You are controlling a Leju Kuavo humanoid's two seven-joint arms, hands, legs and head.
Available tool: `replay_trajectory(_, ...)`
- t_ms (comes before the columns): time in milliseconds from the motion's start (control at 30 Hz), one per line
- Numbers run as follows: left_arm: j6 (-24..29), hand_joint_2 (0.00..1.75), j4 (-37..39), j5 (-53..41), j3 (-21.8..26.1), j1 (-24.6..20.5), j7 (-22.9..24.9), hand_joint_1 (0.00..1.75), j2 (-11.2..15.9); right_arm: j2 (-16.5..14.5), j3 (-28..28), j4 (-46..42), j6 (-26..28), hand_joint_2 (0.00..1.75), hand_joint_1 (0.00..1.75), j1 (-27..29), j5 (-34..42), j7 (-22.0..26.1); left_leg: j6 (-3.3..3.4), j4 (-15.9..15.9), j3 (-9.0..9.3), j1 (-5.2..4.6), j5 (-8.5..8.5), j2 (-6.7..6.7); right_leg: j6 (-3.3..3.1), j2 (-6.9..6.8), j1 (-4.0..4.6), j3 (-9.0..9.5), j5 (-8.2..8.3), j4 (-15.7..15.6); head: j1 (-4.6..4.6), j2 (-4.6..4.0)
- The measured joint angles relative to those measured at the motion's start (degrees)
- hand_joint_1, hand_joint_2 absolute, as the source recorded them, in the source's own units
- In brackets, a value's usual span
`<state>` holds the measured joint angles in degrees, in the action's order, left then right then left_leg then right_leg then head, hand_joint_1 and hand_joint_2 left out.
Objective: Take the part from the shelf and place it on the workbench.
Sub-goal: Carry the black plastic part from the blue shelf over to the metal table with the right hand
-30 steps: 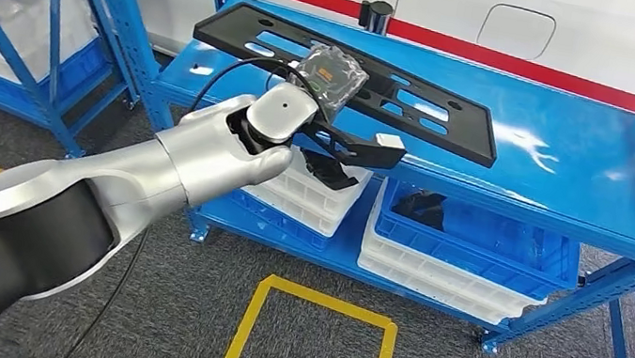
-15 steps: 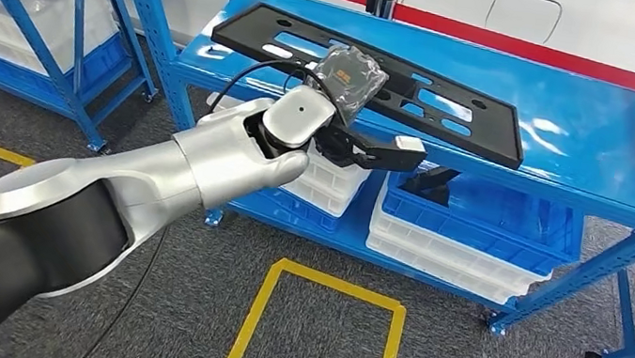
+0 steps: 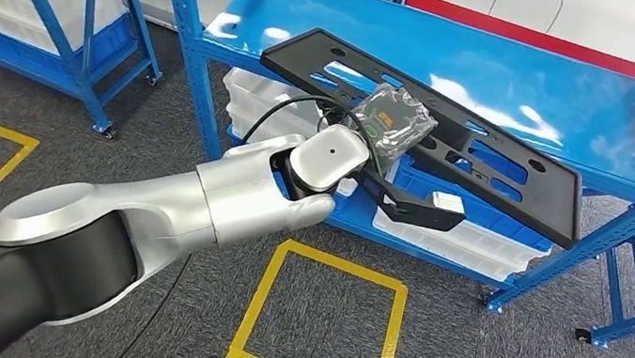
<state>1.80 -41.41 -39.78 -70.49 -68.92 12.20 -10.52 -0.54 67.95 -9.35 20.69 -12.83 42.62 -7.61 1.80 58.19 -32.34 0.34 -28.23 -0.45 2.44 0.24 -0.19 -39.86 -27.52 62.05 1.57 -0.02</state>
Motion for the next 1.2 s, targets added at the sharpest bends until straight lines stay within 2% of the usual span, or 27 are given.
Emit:
replay_trajectory(67, 0.2, 1.75, 0.0, 0.0, -0.2, 0.0, -0.2, 1.75, -0.3, 0.1, 0.0, 0.0, 0.0, 1.75, 0.0, 0.4, 0.0, 0.0, 0.43, 0.0, -1.67, -0.19, 1.39, -0.34, 0.4, 0.01, -0.05, -1.48, -5.42, 7.5, -1.02, 0.0)
replay_trajectory(100, 0.2, 1.75, 0.1, 0.0, -0.3, 0.0, -0.2, 1.75, -0.4, 0.1, -0.1, 0.0, 0.0, 1.75, 0.0, 0.4, 0.0, 0.0, 0.49, 0.0, -2.51, -0.33, 2.08, -0.44, 0.46, 0.03, -0.05, -1.66, -6.49, 10.4, -1.4, 0.0)
replay_trajectory(133, 0.3, 1.75, 0.2, 0.0, -0.5, 0.1, -0.3, 1.75, -0.4, 0.1, -0.1, 0.0, 0.0, 1.75, 0.0, 0.4, 0.0, 0.0, 0.51, 0.1, -3.35, -0.48, 2.75, -0.48, 0.4, 0.03, -0.04, -1.17, -6.25, 11.9, -1.65, 0.0)
replay_trajectory(167, 0.3, 1.75, 0.3, 0.0, -0.7, 0.1, -0.3, 1.75, -0.5, 0.1, -0.1, 0.0, 0.0, 1.75, 0.0, 0.4, 0.0, 0.0, 0.5, 0.1, -4.16, -0.63, 3.41, -0.48, 0.23, 0.03, -0.02, 0.17, -5.02, 11.4, -1.81, 0.0)
replay_trajectory(233, 0.6, 1.75, 0.3, 0.0, -0.9, 0.0, -0.4, 1.75, -0.6, 0.1, -0.1, 0.0, -0.1, 1.75, 0.0, 0.2, 0.0, 0.0, 0.32, 0.1, -5.6, -0.92, 4.67, -0.43, -0.48, 0.04, 0.16, 5.43, -2.79, 5.2, -1.94, 0.0)
replay_trajectory(300, 0.8, 1.75, 0.3, 0.0, -0.9, -0.1, -0.4, 1.75, -0.7, 0.1, -0.2, -0.1, -0.1, 1.75, 0.0, -0.2, 0.0, 0.0, -0.08, 0.1, -6.47, -1.16, 5.81, -0.1, -1.34, 0.06, 0.51, 10.7, -3.06, -2.6, -1.86, 0.0)
replay_trajectory(333, 0.9, 1.75, 0.3, 0.0, -0.9, -0.2, -0.4, 1.75, -0.7, 0.0, -0.3, -0.1, -0.1, 1.75, 0.0, -0.3, 0.0, 0.0, -0.35, 0.0, -6.68, -1.17, 6.38, 0.13, -1.71, 0.08, 0.72, 11.98, -3.45, -4.9, -1.79, 0.0)
replay_trajectory(367, 0.9, 1.75, 0.4, 0.0, -0.9, -0.2, -0.3, 1.75, -0.7, 0.0, -0.3, -0.1, -0.2, 1.75, 0.0, -0.4, 0.0, 0.0, -0.63, -0.2, -6.8, -1.16, 6.98, 0.36, -2.03, 0.12, 0.84, 12.16, -3.35, -5.8, -1.76, 0.0)
replay_trajectory(433, 0.9, 1.75, 0.5, 0.0, -0.9, -0.3, -0.3, 1.75, -0.5, -0.2, -0.3, -0.3, -0.4, 1.75, 0.0, -0.6, 0.0, 0.0, -1.25, -0.2, -7.29, -1.07, 6.93, 0.56, -2.75, 0.0, 0.63, 11.4, -1.98, -6.3, -1.81, 0.0)
replay_trajectory(467, 0.9, 1.75, 0.6, 0.1, -0.9, -0.3, -0.3, 1.75, -0.4, -0.3, -0.3, -0.4, -0.5, 1.75, 0.0, -0.7, 0.0, 0.1, -1.65, 0.9, -7.83, -1.0, 5.33, 0.56, -3.2, -0.08, 0.46, 10.78, -1.17, -6.5, -1.68, 0.0)
replay_trajectory(500, 1.0, 1.75, 0.6, 0.1, -0.9, -0.4, -0.2, 1.75, -0.2, -0.3, -0.3, -0.5, -0.8, 1.75, 0.0, -0.8, 0.0, 0.2, -2.04, 3.1, -8.59, -0.85, 2.72, 0.53, -3.51, -0.18, 0.29, 10.03, -0.36, -6.7, -1.43, 0.0)
replay_trajectory(567, 0.9, 1.75, 0.8, 0.2, -0.9, -0.4, -0.2, 1.75, 0.0, -0.3, -0.3, -0.6, -1.3, 1.75, 0.0, -1.2, 0.0, 0.9, -2.8, 10.1, -10.2, -0.43, -3.07, 0.45, -3.78, -0.27, 0.28, 8.21, 1.05, -6.6, -0.73, 0.0)
replay_trajectory(600, 0.9, 1.75, 0.8, 0.3, -0.9, -0.4, -0.2, 1.75, 0.1, -0.3, -0.3, -0.6, -1.8, 1.75, 0.0, -1.3, 0.0, 1.6, -3.08, 13.4, -10.61, -0.23, -4.34, 0.43, -3.69, -0.36, 0.26, 7.24, 1.74, -6.5, -0.53, 0.0)
replay_trajectory(633, 0.9, 1.75, 0.9, 0.3, -0.9, -0.4, -0.2, 1.75, 0.2, -0.2, -0.3, -0.6, -2.3, 1.75, 0.0, -1.4, 0.0, 2.4, -3.32, 15.6, -10.41, -0.06, -4.17, 0.43, -3.59, -0.47, 0.24, 6.21, 2.4, -6.3, -0.4, 0.0)
replay_trajectory(667, 0.9, 1.75, 0.9, 0.4, -0.9, -0.4, -0.2, 1.75, 0.3, -0.1, -0.3, -0.6, -2.7, 1.75, 0.0, -1.5, -0.1, 3.4, -3.5, 16.1, -9.4, 0.1, -2.91, 0.44, -3.45, -0.56, 0.22, 5.14, 3.02, -6.0, -0.32, 0.0)
replay_trajectory(700, 0.8, 1.75, 0.9, 0.5, -0.9, -0.4, -0.1, 1.75, 0.5, -0.1, -0.3, -0.6, -3.1, 1.75, 0.0, -1.6, -0.1, 4.1, -3.62, 14.7, -7.45, 0.22, -1.34, 0.46, -3.27, -0.61, 0.19, 4.12, 3.55, -5.7, -0.25, 0.0)
replay_trajectory(733, 0.8, 1.75, 0.9, 0.5, -0.9, -0.4, -0.2, 1.75, 0.6, -0.1, -0.3, -0.6, -3.4, 1.75, 0.0, -1.8, 0.0, 4.7, -3.61, 11.7, -4.67, 0.32, -0.65, 0.49, -3.07, -0.63, 0.16, 3.24, 3.97, -5.2, -0.15, 0.0)
replay_trajectory(767, 0.9, 1.75, 0.9, 0.6, -0.9, -0.5, -0.2, 1.75, 0.6, -0.1, -0.3, -0.6, -3.8, 1.75, 0.0, -2.0, 0.0, 5.1, -3.42, 7.7, -1.59, 0.31, -1.06, 0.5, -2.8, -0.63, 0.19, 2.51, 4.28, -4.8, 0.01, 0.0)
replay_trajectory(833, 1.0, 1.75, 0.9, 0.6, -0.9, -0.6, -0.3, 1.75, 0.7, -0.3, -0.3, -0.8, -4.7, 1.75, 0.0, -2.1, 0.0, 5.4, -2.57, 1.8, 2.38, 0.12, -3.13, 0.46, -2.1, -0.64, 0.23, 1.7, 4.87, -4.2, 0.15, 0.0)
replay_trajectory(900, 1.0, 1.75, 0.9, 0.5, -0.9, -0.6, -0.2, 1.75, 0.8, -0.5, -0.3, -1.0, -5.1, 1.75, 0.0, -2.1, -0.1, 5.5, -1.44, 0.4, 2.71, -0.11, -3.32, 0.34, -1.27, -0.71, 0.06, 1.43, 5.65, -4.3, 0.02, 0.0)
replay_trajectory(967, 1.0, 1.75, 0.9, 0.5, -0.9, -0.7, -0.2, 1.75, 0.8, -0.5, -0.3, -1.1, -5.4, 1.75, 0.0, -2.1, -0.3, 5.5, -0.53, 0.1, 2.13, -0.07, -2.25, 0.19, -0.54, -0.67, -0.19, 0.77, 4.61, -3.3, -0.27, 0.0)
replay_trajectory(1000, 1.0, 1.75, 0.9, 0.5, -0.9, -0.7, -0.2, 1.75, 0.8, -0.5, -0.3, -1.1, -5.5, 1.75, 0.0, -2.1, -0.4, 5.5, -0.22, 0.0, 1.72, 0.03, -1.68, 0.08, -0.22, -0.63, -0.27, -0.04, 2.83, -1.2, -0.6, 0.0)
replay_trajectory(1067, 1.0, 1.75, 0.9, 0.6, -0.9, -0.6, -0.2, 1.75, 0.8, -0.4, -0.3, -1.1, -5.6, 1.75, 0.0, -2.2, -0.6, 5.5, 0.12, 0.1, 0.67, -0.01, -0.75, -0.32, 0.27, -0.58, -0.32, -2.2, -2.01, 6.1, -1.44, 0.0)
replay_trajectory(1100, 1.1, 1.75, 1.0, 0.6, -0.9, -0.5, -0.3, 1.75, 0.8, -0.4, -0.3, -1.2, -5.6, 1.75, 0.0, -2.3, -0.6, 5.5, 0.15, 0.1, 0.15, -0.07, -0.33, -0.59, 0.38, -0.56, -0.33, -2.93, -3.72, 9.5, -1.73, 0.0)
replay_trajectory(1133, 1.1, 1.75, 1.0, 0.6, -0.9, -0.5, -0.3, 1.75, 0.9, -0.4, -0.3, -1.2, -5.7, 1.75, 0.0, -2.3, -0.5, 5.5, 0.14, 0.2, -0.31, -0.14, 0.07, -0.95, 0.38, -0.53, -0.32, -2.93, -4.48, 11.4, -1.89, 0.0)
replay_trajectory(1167, 1.2, 1.75, 1.0, 0.6, -0.9, -0.4, -0.3, 1.75, 0.9, -0.4, -0.3, -1.2, -5.7, 1.75, 0.0, -2.3, -0.5, 5.5, 0.1, 0.2, -0.69, -0.22, 0.42, -1.36, 0.24, -0.41, -0.32, -1.91, -4.17, 11.0, -2.01, 0.0)
replay_trajectory(1200, 1.2, 1.75, 1.1, 0.6, -0.9, -0.4, -0.4, 1.75, 0.9, -0.4, -0.3, -1.3, -5.7, 1.75, 0.0, -2.3, -0.5, 5.4, 0.02, 0.2, -0.98, -0.3, 0.71, -1.84, -0.02, -0.04, -0.32, 0.06, -2.94, 8.4, -2.09, 0.0)
